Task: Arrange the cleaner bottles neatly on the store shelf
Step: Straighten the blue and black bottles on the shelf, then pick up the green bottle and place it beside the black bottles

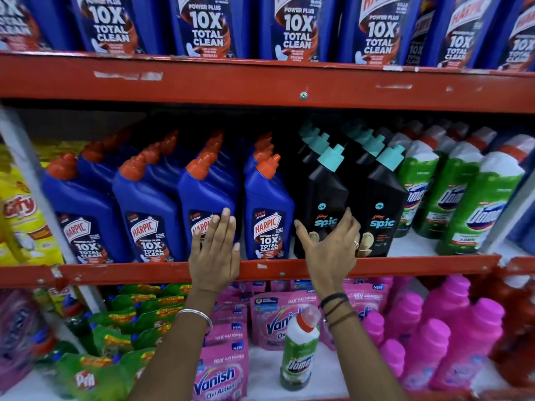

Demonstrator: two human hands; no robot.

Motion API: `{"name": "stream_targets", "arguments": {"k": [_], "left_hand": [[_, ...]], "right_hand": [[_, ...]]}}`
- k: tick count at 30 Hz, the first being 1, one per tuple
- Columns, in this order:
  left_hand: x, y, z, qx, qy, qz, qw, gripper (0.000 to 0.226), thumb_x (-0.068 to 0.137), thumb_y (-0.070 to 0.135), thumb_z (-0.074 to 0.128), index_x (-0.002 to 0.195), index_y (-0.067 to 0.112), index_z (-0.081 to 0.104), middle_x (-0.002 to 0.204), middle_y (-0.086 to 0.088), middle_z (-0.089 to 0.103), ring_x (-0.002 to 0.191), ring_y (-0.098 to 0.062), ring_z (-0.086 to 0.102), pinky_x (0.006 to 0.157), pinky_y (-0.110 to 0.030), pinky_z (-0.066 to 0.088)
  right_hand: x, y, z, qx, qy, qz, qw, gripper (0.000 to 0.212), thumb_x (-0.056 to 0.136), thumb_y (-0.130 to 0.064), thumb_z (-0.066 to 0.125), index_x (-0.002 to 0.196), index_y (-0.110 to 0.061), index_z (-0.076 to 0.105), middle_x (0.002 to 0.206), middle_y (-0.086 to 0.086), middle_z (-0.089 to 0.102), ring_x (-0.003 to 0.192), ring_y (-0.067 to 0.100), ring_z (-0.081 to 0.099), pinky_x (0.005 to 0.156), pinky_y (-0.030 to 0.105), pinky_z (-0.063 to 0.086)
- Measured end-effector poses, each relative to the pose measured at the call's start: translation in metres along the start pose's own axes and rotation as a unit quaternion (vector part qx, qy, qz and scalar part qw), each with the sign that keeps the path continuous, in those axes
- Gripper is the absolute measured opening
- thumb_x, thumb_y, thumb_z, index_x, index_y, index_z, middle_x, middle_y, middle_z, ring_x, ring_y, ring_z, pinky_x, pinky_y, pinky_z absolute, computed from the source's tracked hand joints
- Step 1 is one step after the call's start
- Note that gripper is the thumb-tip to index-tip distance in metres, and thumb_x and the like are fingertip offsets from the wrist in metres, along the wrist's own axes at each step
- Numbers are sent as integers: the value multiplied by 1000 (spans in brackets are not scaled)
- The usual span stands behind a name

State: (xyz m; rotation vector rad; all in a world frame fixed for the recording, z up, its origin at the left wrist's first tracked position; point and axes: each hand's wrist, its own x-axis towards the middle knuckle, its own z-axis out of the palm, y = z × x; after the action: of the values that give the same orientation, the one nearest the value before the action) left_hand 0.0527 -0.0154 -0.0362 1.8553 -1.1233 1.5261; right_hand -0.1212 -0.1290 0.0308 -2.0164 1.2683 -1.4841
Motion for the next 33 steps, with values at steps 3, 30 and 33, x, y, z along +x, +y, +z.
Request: {"name": "stream_targets", "arguments": {"k": [3,30,33], "left_hand": [[0,0,0,2,1,1,1000,58,101,31,22,154,13,7,161,1,2,148,-14,5,119,-40,-3],[2,4,-4,6,-6,-9,1000,52,100,28,30,147,9,20,159,8,-12,147,-10,-5,119,-37,-5],[0,4,-2,4,-6,-15,1000,51,99,28,30,146,6,24,161,-2,2,146,-10,-5,119,-37,-4]], "right_hand": [[-6,4,4,-10,-3,-9,1000,96,74,-67,59,140,-5,29,137,15,42,114,34,53,68,41,53],[-203,174,29,105,-264,178,942,86,59,-44,84,127,-18,39,111,-2,44,106,20,51,86,42,51],[-202,172,38,94,-237,197,947,79,60,-37,85,122,-17,40,109,3,49,101,24,54,80,39,51]]}}
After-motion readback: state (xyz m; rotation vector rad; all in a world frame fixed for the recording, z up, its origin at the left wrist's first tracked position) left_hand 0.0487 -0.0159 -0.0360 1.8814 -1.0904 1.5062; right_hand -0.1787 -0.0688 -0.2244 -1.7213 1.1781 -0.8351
